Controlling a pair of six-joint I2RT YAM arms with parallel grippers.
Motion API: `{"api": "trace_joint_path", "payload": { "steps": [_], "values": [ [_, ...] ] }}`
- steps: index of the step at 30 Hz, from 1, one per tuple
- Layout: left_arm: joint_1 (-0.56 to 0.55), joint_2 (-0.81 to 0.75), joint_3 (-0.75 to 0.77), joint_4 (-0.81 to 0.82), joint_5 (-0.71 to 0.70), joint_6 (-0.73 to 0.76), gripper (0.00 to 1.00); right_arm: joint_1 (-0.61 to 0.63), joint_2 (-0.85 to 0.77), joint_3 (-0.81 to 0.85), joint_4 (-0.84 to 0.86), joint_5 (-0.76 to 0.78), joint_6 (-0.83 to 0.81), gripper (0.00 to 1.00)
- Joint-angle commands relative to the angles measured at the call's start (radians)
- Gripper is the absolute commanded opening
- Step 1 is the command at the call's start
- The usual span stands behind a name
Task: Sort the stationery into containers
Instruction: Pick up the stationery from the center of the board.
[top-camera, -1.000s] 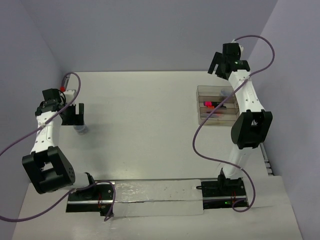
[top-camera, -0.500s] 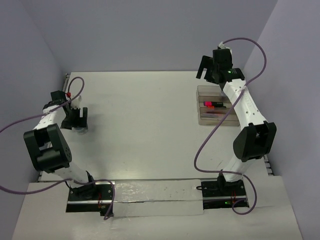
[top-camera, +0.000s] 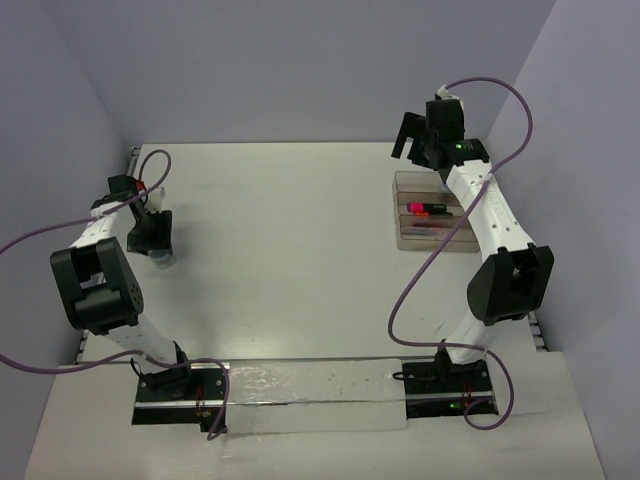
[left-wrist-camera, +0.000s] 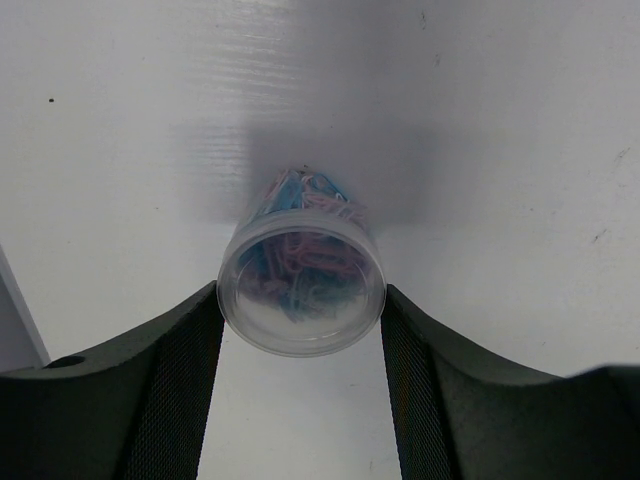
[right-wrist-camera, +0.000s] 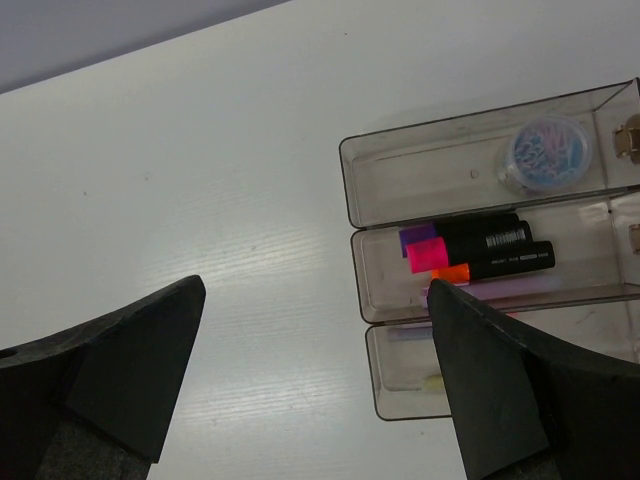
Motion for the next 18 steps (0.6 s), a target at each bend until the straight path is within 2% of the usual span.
{"api": "trace_joint_path", "payload": {
  "steps": [1, 3, 7, 10, 12, 17, 18],
  "values": [
    [-0.009, 0.019, 0.06, -0.03, -0.018, -0.004, 0.6, -0.003, -0.035, -0.002, 0.04, -0.001, 0.003, 1.0],
    [-0.01, 0.025, 0.066, -0.036, -0.016, -0.002, 0.59, -0.004, -0.039, -0.007, 0.04, -0.002, 0.002, 1.0],
    [-0.01, 0.022, 0.066, -0.041, 0.014, 0.015, 0.38, -0.004, -0.046, -0.013, 0.041, -0.009, 0.003, 1.0],
    [-0.022, -0.02, 0.043, -0.04, 0.1, 0.049, 0.13, -0.001, -0.058, -0.022, 0.046, -0.06, 0.003, 1.0],
    [-0.06, -0.062, 0.018, -0.025, 0.098, 0.083, 0.01, 0.018, -0.065, -0.028, 0.058, -0.097, -0.013, 1.0],
    [-0.154, -0.124, 0.031, -0.05, 0.084, 0.141, 0.0, 0.128, -0.078, -0.009, 0.068, -0.198, -0.082, 1.0],
    [-0.178, -0.134, 0.053, -0.074, 0.085, 0.151, 0.0, 0.142, -0.075, -0.001, 0.069, -0.27, -0.085, 1.0]
  ]
}}
